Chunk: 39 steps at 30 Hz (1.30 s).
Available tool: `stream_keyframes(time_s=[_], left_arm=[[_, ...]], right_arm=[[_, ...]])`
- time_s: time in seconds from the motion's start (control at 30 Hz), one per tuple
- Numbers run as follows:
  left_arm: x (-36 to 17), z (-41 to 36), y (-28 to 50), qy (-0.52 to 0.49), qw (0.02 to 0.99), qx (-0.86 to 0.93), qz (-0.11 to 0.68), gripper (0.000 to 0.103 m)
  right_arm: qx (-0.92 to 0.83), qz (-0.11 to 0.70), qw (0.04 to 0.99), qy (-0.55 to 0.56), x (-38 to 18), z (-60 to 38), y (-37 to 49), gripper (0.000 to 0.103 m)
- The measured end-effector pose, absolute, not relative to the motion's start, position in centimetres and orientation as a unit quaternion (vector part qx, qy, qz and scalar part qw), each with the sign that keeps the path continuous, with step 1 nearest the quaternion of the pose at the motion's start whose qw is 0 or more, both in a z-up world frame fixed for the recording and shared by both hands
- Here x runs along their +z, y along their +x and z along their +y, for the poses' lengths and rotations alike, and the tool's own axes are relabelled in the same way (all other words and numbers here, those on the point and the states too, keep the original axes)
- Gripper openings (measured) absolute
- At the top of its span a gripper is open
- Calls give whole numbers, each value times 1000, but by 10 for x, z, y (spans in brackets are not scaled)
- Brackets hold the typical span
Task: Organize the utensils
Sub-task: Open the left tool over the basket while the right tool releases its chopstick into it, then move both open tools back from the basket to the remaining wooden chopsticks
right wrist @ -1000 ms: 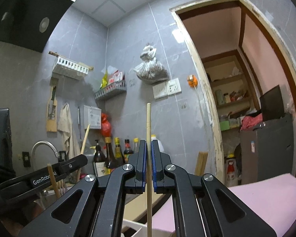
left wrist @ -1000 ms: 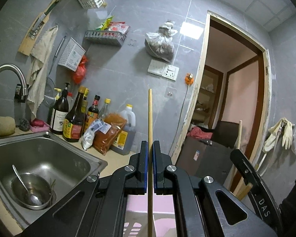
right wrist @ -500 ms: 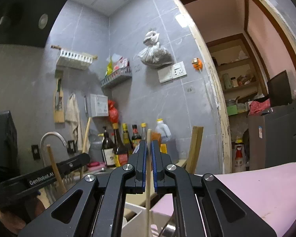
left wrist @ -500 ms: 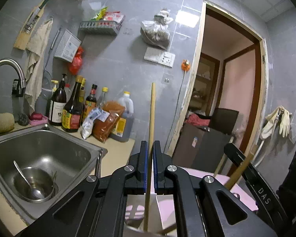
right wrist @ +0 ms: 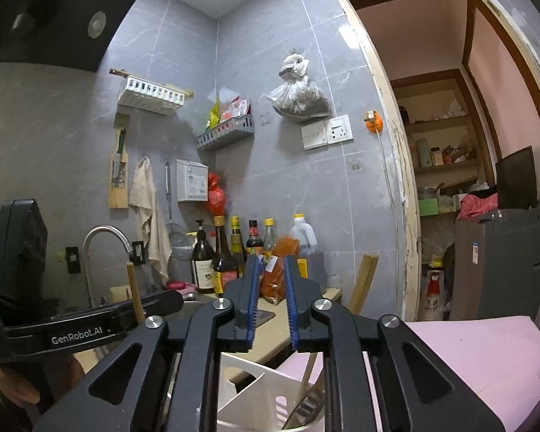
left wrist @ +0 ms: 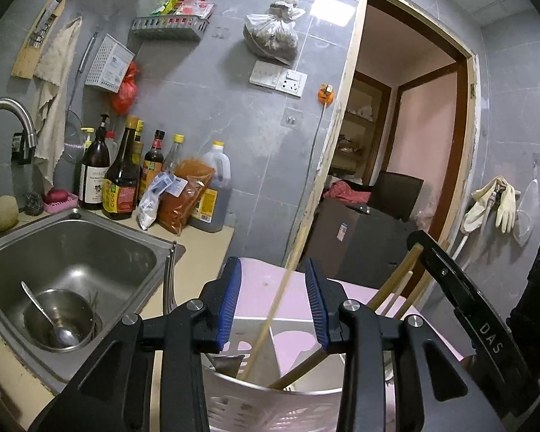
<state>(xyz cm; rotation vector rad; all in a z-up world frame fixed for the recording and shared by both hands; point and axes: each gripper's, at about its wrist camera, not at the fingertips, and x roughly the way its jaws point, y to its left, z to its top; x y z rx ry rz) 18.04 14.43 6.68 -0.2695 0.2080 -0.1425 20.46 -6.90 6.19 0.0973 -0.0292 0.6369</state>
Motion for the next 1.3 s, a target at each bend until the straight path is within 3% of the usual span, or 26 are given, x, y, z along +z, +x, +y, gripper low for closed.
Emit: stream_keyframes(time_s=[0.07, 0.27, 0.4, 0.47, 0.7, 1.07, 1.3], left_arm=[[71, 143, 177, -135, 984, -70, 97, 35], [79, 142, 170, -135, 985, -58, 89, 39], [87, 141, 161, -138, 986, -42, 80, 53], [93, 139, 156, -133, 988, -34, 75, 56], [110, 132, 129, -119, 991, -8, 52, 79], [110, 99, 99, -86, 994, -26, 65, 86], [109, 77, 90, -78, 994, -50, 63, 90]], right_arm=[[310, -16, 949, 51, 64, -72, 202, 21], [291, -18, 955, 50, 72, -84, 193, 24], [276, -18, 960, 50, 78, -94, 186, 31], [269, -20, 962, 51, 81, -99, 182, 42], [240, -15, 969, 54, 90, -126, 171, 53], [210, -2, 977, 39, 96, -157, 148, 80], [194, 0, 981, 34, 95, -177, 134, 88]])
